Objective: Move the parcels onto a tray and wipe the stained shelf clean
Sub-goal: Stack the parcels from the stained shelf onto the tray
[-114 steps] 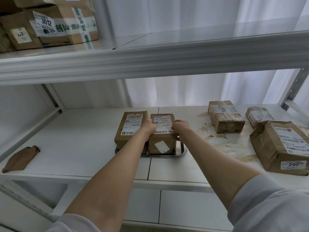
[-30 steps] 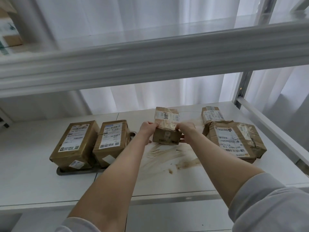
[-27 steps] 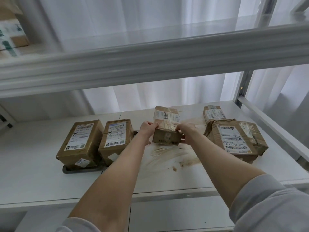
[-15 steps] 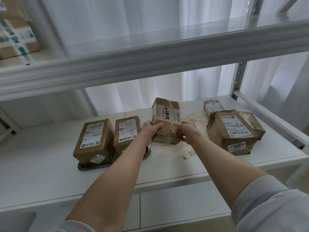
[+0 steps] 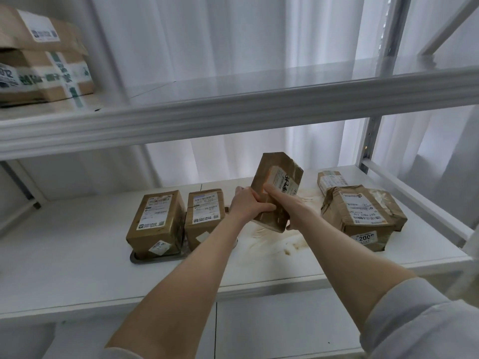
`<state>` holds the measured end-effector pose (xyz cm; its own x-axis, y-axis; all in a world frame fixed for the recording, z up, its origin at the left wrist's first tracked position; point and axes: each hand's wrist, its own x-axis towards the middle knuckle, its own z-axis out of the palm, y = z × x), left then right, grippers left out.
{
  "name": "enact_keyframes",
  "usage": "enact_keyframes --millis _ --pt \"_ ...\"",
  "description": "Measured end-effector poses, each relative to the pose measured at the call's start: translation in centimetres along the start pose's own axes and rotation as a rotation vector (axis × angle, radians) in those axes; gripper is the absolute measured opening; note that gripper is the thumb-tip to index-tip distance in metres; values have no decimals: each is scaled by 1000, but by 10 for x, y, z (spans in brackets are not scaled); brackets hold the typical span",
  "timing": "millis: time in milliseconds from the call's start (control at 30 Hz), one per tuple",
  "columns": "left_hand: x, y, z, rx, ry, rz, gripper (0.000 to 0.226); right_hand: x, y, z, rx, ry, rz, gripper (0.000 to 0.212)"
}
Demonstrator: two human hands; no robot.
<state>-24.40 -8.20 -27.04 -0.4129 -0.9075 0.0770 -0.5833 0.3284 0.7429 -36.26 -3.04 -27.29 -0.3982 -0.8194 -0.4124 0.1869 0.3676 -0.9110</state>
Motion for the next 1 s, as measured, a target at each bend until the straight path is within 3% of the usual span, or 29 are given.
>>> enact_keyframes --millis 100,167,300,533,600,700,833,1000 --pt "1 1 -3 4 -38 -13 38 0 -2 -10 1 -7 11 78" --pt "1 1 -4 -53 -33 -52 37 2 0 -18 10 -4 -14 64" --pt "-2 4 -5 -37 103 -106 46 2 2 -26 18 -71 -46 42" --pt "0 10 -2 -42 233 -123 22 12 3 -31 19 -109 -75 24" --pt "-2 15 0 -69 231 -100 28 15 2 -29 15 -88 -95 41" --pt "-4 23 3 -133 221 -83 39 18 4 -26 -63 -30 -122 86" --pt "0 29 9 -91 186 -112 61 20 3 -25 -165 44 -196 91" --pt "3 35 18 -131 192 -179 67 24 4 -24 -336 90 -224 124"
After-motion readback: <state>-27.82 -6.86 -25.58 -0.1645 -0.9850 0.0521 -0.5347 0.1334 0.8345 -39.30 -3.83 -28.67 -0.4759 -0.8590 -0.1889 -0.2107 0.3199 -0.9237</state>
